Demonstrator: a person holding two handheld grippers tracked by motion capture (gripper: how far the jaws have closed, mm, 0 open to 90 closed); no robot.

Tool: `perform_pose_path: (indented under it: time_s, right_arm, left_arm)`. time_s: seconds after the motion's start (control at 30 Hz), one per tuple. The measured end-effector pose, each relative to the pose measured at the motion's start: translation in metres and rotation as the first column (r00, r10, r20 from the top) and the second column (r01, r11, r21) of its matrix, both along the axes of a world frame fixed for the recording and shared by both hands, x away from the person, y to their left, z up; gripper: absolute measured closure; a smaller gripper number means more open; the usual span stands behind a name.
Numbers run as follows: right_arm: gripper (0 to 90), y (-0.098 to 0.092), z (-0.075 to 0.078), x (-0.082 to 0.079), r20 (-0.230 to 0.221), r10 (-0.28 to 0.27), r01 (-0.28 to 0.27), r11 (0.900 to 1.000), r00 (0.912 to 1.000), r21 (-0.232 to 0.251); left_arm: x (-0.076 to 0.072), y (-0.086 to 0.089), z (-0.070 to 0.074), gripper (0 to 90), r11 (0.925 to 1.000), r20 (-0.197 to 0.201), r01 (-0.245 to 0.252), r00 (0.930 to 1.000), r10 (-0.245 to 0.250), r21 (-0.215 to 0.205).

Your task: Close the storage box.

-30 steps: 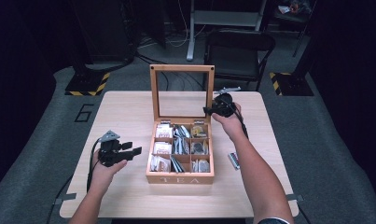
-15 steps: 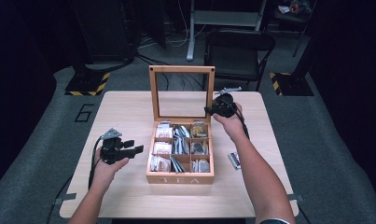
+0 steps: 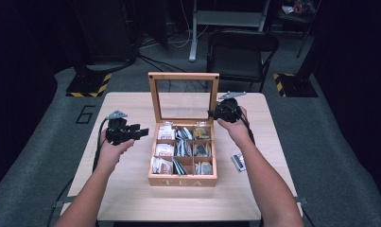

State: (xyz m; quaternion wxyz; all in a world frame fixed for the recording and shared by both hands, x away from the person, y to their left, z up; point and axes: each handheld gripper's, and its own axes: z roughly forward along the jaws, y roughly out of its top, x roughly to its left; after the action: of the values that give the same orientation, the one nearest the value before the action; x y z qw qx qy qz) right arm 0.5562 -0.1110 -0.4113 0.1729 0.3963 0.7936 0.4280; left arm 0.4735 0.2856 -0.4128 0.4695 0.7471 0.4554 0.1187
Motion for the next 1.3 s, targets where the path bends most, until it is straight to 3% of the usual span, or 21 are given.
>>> perform_pose_path:
  time_s: [0.13, 0.47, 0.53, 0.8, 1.07, 1.3]
  right_arm:
    - [65.7, 0.0, 0.0, -0.001, 0.007, 0.007, -0.007, 1.0, 1.0, -0.005]
    - [65.8, -0.001, -0.002, -0.003, 0.02, 0.003, -0.003, 1.0, 0.9998, 0.006]
    - [65.8, -0.001, -0.002, -0.004, 0.021, 0.004, -0.004, 1.0, 0.9998, 0.005]
    - [65.6, -0.001, -0.002, -0.006, 0.029, 0.008, -0.008, 1.0, 0.9996, 0.006]
    - [65.4, -0.002, -0.004, -0.008, 0.039, 0.005, -0.005, 1.0, 0.9992, 0.014]
    - [65.0, -0.002, -0.004, -0.009, 0.043, 0.011, -0.011, 1.0, 0.999, 0.011]
  left_arm:
    - [0.017, -0.006, 0.013, 45.5, 0.9999, 0.015, -0.01, 0.9998, 0.01, -0.009]
    - [0.043, -0.026, 0.033, 49.2, 0.9981, 0.041, 0.011, 0.999, -0.014, 0.061]
    - [0.047, -0.028, 0.034, 49.6, 0.995, 0.061, 0.017, 0.9979, -0.023, 0.098]
    - [0.053, -0.034, 0.039, 51.6, 0.9925, 0.139, 0.01, 0.9899, -0.027, 0.122]
    - [0.057, -0.04, 0.043, 56.2, 0.9914, 0.158, 0.028, 0.9863, -0.048, 0.128]
    - [0.059, -0.04, 0.045, 62.4, 0.9933, 0.154, 0.009, 0.9878, -0.027, 0.115]
